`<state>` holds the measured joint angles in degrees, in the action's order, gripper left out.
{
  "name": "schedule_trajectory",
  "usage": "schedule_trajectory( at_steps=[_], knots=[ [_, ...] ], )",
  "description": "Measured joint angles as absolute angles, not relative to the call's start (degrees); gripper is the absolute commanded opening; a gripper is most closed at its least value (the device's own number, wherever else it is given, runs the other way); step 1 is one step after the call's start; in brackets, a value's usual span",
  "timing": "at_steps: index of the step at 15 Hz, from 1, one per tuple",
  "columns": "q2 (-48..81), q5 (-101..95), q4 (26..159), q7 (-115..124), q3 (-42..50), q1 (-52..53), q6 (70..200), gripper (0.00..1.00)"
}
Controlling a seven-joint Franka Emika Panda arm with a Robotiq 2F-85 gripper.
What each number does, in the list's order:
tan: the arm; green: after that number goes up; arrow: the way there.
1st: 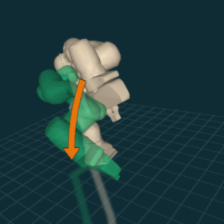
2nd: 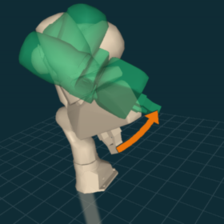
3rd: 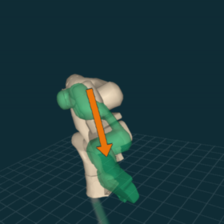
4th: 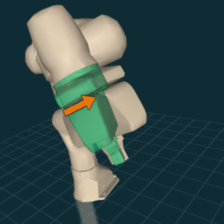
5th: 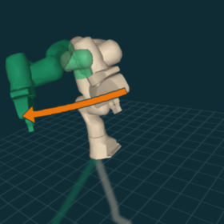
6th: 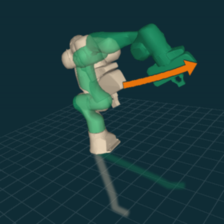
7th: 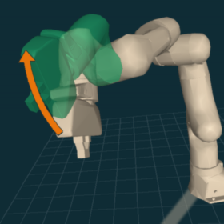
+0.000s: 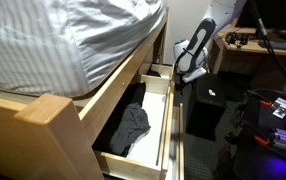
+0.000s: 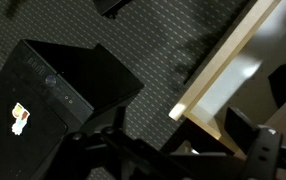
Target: Close the two upper drawers
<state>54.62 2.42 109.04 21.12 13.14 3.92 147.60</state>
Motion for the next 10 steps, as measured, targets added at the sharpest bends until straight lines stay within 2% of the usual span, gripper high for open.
schedule_trajectory(
  at_steps=[4,10],
  knots=[
    [54.69,2.63,109.08,21.12,12.95,3.56,150.29,1.00],
    [60.78,5.39,109.04,18.69,7.11,0.63,172.95,1.00]
  ],
)
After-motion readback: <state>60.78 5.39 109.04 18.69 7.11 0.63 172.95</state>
